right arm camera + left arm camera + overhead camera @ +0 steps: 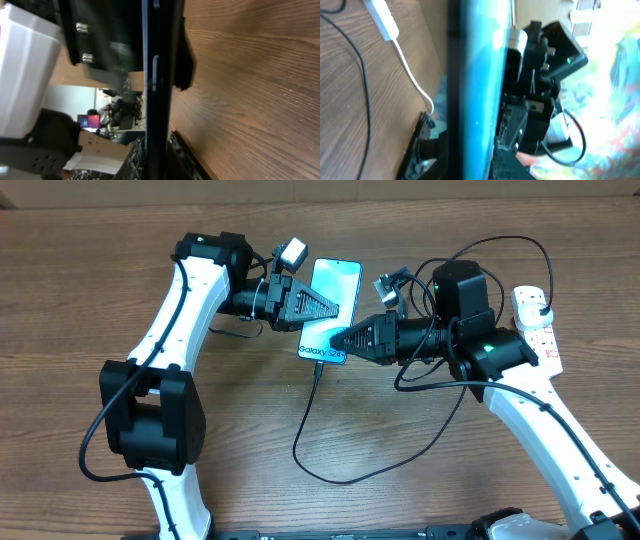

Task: Plug charger to phone and switch on socket

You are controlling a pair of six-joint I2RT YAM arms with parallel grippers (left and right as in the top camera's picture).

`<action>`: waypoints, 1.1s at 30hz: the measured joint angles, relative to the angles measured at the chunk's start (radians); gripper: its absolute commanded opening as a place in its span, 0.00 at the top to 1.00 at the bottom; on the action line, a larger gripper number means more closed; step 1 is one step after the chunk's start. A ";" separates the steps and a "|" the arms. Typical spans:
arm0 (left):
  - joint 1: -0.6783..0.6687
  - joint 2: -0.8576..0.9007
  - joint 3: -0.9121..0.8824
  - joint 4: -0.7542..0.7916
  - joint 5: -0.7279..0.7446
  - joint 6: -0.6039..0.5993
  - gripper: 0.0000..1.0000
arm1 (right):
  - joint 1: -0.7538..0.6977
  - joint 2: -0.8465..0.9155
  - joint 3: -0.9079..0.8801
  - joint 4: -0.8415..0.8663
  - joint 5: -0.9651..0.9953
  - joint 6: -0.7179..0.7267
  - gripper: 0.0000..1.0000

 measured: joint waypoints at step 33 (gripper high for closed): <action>0.222 0.000 0.003 0.152 -0.725 -0.145 0.00 | 0.068 0.025 -0.001 -0.225 0.307 -0.090 0.96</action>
